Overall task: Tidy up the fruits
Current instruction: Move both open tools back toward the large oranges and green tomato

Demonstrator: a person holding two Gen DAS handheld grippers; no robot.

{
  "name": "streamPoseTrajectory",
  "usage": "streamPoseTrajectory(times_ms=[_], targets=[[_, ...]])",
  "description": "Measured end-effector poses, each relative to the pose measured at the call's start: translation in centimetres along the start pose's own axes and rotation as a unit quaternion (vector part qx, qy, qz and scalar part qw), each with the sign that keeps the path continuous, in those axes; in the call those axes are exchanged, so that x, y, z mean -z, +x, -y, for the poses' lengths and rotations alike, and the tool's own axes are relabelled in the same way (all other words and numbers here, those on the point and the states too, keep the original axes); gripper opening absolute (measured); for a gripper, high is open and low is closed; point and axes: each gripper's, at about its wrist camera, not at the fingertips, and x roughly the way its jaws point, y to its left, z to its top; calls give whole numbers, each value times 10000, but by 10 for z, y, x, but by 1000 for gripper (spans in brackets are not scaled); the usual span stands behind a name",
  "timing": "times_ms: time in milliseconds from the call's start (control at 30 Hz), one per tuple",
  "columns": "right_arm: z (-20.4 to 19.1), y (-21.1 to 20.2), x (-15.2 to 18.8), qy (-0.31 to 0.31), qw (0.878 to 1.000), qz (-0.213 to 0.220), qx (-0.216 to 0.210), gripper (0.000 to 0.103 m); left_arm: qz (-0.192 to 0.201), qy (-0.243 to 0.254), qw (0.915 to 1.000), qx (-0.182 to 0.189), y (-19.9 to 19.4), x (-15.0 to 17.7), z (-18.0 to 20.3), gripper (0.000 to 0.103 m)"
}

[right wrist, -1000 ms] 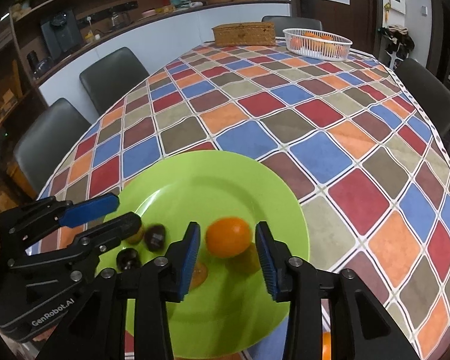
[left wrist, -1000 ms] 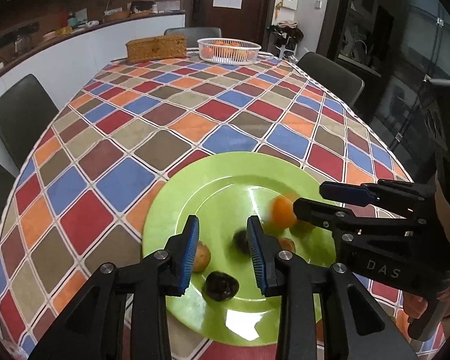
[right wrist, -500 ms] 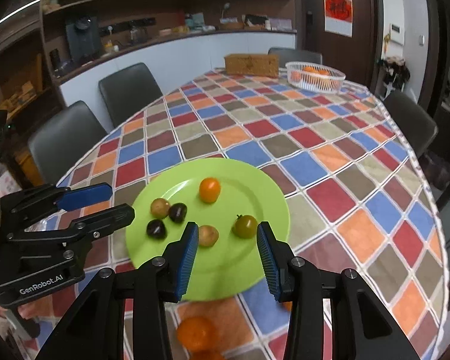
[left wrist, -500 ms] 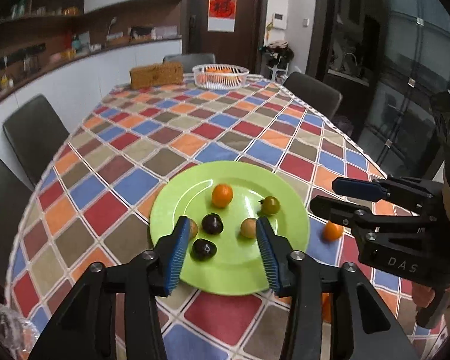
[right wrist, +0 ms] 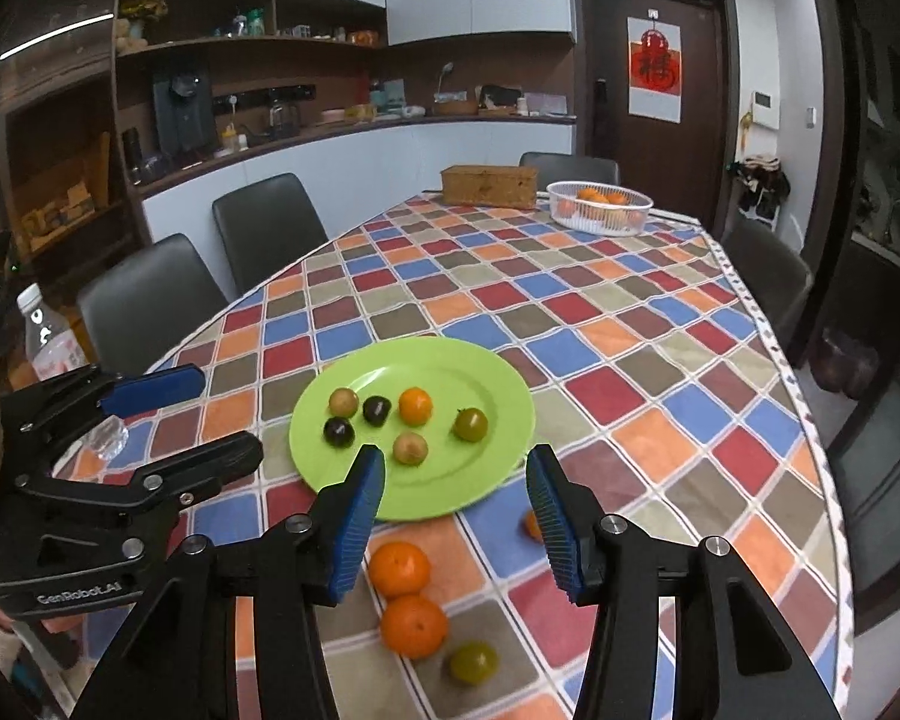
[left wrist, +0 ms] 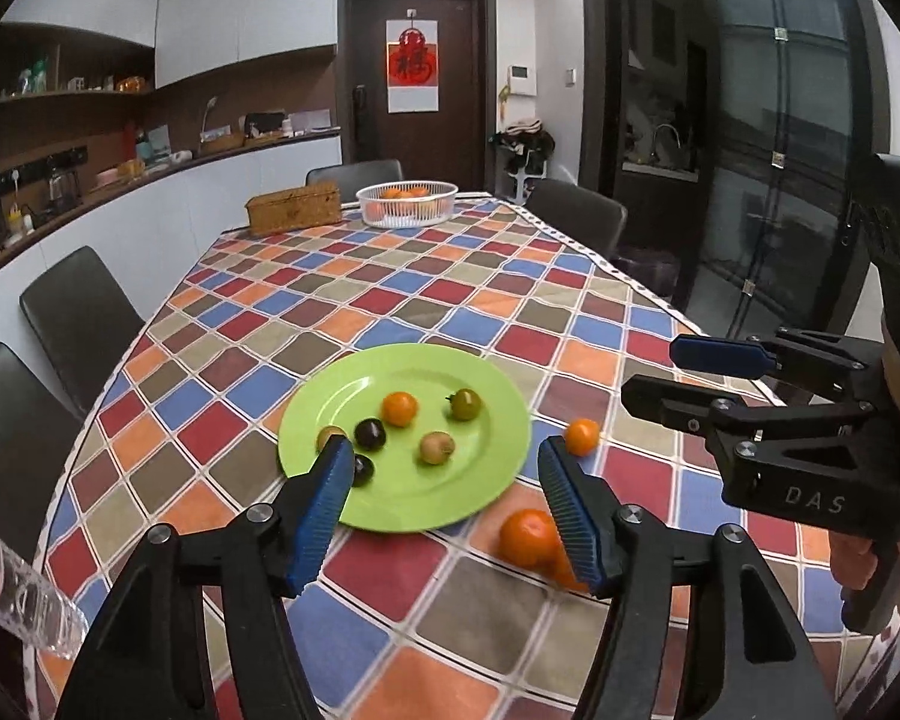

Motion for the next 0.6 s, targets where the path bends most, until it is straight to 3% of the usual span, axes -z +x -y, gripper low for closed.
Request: streamPoseTrajectory(times_ms=[333,600], targets=[[4,-33,32,-163,9998,74,51,50,213,197,9995,76,-21,29,33,65],[3,-33,62,-482,9988,-57,-65,50,234,489,9980,323,-13,52,51,66]])
